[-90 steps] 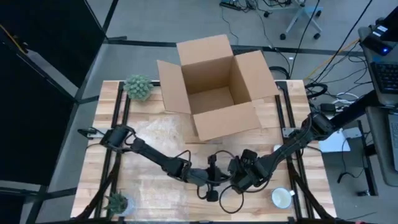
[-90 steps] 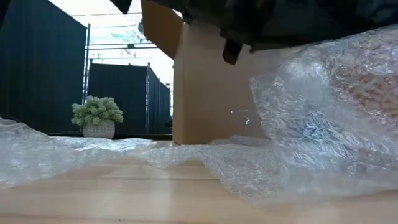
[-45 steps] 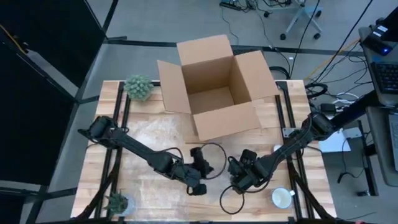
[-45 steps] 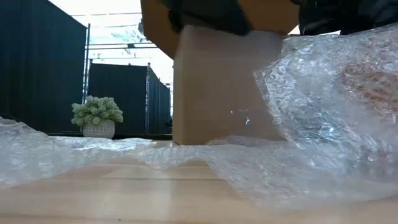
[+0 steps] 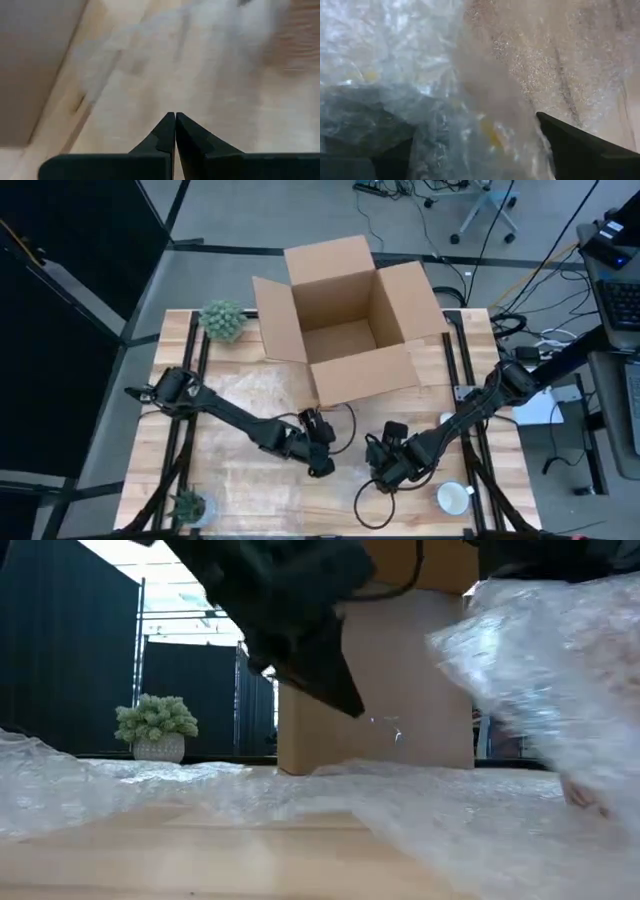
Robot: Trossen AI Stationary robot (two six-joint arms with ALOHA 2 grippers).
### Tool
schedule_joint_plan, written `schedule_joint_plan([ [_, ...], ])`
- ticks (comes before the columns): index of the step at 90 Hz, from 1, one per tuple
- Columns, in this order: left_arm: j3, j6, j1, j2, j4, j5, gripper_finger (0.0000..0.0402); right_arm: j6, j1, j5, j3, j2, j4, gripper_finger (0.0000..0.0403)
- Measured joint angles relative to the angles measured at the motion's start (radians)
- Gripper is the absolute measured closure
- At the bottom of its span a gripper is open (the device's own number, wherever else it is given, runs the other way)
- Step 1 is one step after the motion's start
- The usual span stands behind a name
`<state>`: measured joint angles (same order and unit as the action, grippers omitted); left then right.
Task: Wrap mug
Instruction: Wrap the orange mug with bubble wrap
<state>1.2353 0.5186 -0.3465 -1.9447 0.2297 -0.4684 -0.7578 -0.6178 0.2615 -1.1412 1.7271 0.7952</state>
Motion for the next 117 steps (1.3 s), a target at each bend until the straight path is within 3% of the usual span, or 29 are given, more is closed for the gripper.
schedule_joint_plan([
  [21,-0.009,0.000,0.042,-0.001,-0.012,0.031,0.0311,0.077,-0.029,-0.006,0.000,0.000,-0.004,0.0149],
  [40,-0.009,0.079,0.066,-0.019,0.022,0.137,0.0234,0.066,-0.035,-0.006,0.000,-0.001,-0.004,0.0149],
  [63,-0.007,0.174,0.067,-0.087,0.059,0.168,0.0206,0.064,-0.035,-0.003,0.000,-0.001,-0.006,0.0149],
  [79,-0.004,0.114,0.067,-0.120,0.019,0.182,0.0242,0.064,-0.037,-0.002,0.000,-0.001,-0.011,0.0149],
  [97,-0.004,-0.002,0.087,-0.122,-0.033,0.171,0.0385,0.064,-0.039,-0.003,0.000,-0.001,-0.021,0.0149],
  [117,-0.005,-0.036,0.120,-0.110,-0.036,0.117,0.0401,0.136,-0.066,-0.008,0.000,-0.001,-0.046,0.0149],
])
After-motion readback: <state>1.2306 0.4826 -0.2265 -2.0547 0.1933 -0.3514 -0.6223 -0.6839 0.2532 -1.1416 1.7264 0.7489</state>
